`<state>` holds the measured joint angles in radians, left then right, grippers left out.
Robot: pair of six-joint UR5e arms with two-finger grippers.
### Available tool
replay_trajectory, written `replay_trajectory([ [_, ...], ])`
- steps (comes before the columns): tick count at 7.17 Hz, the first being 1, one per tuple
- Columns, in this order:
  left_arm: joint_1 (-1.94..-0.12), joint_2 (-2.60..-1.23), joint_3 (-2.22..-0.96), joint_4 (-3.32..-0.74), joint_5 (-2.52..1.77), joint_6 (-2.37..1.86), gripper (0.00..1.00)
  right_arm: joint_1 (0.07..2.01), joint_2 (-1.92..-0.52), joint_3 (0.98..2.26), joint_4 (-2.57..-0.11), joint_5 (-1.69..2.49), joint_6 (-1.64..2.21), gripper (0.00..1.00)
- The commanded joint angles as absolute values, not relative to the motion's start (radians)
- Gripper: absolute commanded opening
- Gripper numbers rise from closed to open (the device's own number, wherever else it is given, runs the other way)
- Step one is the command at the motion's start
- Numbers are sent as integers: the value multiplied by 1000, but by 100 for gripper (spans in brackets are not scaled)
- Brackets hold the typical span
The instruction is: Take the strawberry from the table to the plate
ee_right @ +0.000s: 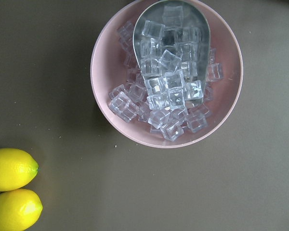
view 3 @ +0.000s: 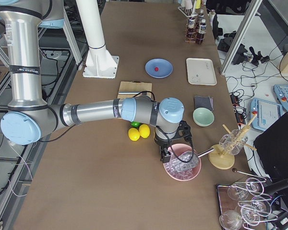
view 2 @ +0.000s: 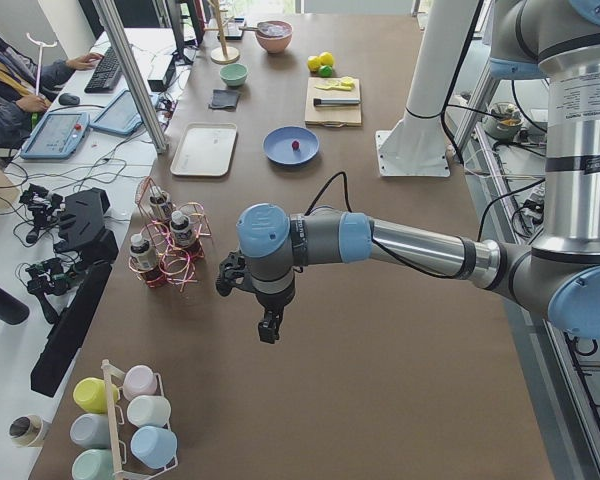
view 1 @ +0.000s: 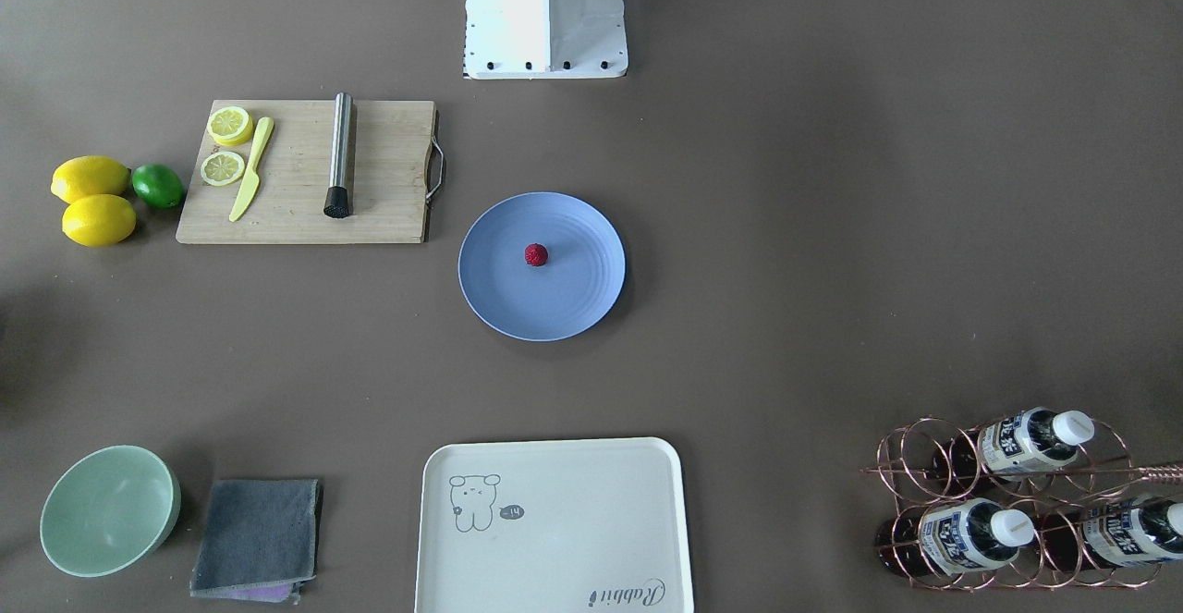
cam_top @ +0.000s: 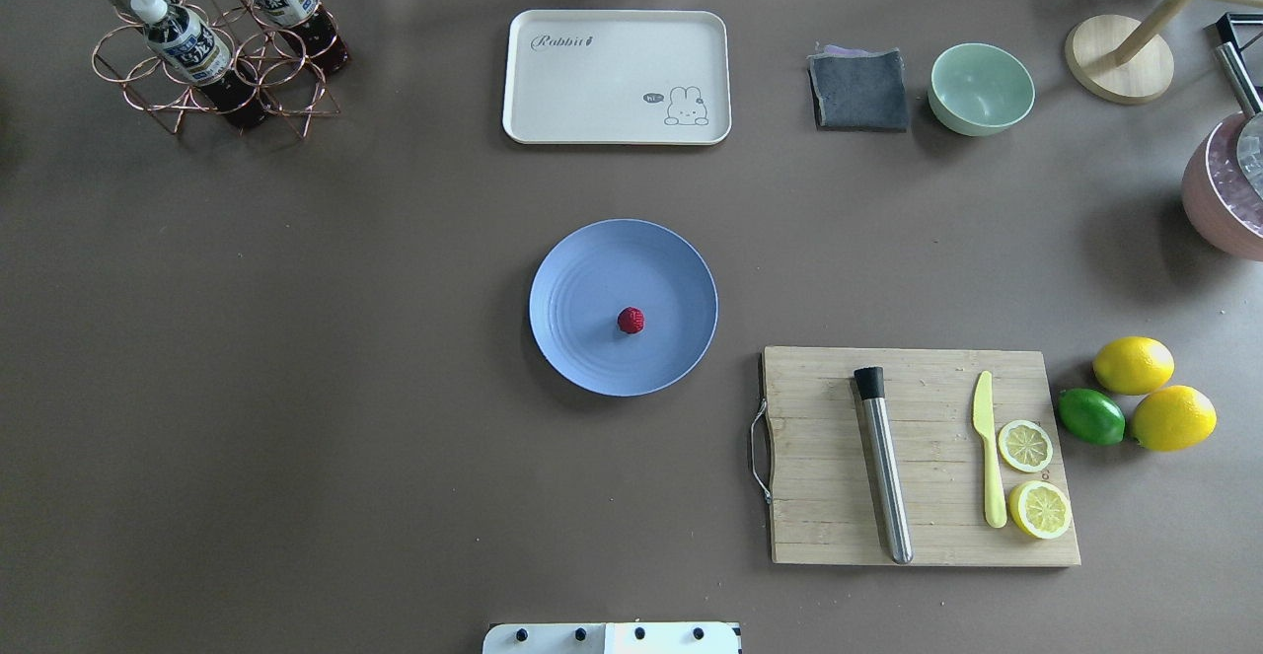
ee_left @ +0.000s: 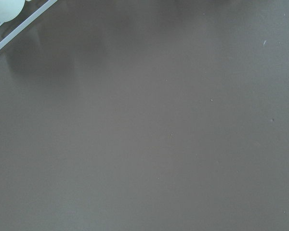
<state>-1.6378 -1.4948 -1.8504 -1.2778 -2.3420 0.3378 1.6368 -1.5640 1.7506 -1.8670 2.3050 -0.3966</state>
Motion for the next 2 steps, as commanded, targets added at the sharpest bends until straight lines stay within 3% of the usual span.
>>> replay_trajectory([
  [1,-1638,-1493,-1853,-1278,-2342,337,97,1637,-1565,1749,-1867,2303,-397,100],
  [2,-1638,-1493,-1859,-1278,-2342,336,97,1637,-1574,1752,-1864,2303,-397,100],
])
